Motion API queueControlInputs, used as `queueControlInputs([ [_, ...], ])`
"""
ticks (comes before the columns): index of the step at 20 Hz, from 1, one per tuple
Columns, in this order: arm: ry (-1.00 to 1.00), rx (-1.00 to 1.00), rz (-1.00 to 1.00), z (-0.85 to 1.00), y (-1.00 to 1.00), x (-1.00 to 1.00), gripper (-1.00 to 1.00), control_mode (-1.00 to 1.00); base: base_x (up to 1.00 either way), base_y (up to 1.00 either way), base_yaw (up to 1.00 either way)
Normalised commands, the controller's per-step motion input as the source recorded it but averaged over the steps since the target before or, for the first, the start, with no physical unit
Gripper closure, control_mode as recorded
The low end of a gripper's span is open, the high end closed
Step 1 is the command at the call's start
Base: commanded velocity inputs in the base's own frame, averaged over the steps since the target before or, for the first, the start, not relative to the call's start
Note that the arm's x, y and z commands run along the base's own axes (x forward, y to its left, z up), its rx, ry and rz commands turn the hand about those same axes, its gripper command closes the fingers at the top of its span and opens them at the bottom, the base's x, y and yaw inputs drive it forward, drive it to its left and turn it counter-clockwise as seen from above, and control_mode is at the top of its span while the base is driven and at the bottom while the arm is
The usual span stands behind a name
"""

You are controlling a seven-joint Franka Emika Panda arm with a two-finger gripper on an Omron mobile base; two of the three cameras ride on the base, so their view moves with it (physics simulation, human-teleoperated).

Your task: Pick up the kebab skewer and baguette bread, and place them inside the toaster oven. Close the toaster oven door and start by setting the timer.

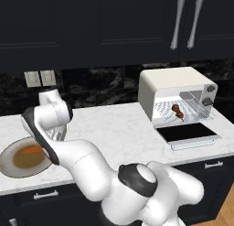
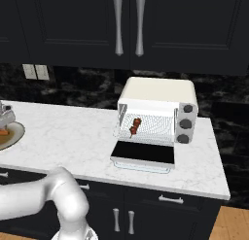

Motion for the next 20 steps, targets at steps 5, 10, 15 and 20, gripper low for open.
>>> queueControlInputs([
  [5,-0.08,0.04,-0.16,0.68,-1.0,-0.26,1.0,-1.0,0.0,0.0,0.0],
  [10,-0.01,0.0,-0.33,0.49,-1.0,0.0,1.0,-1.0,0.0,0.0,0.0],
  [15,0.0,0.0,-0.39,0.37,-1.0,0.01,1.0,-1.0,0.0,0.0,0.0],
  [20,0.0,0.0,-0.42,0.17,-1.0,0.0,1.0,-1.0,0.0,0.0,0.0],
])
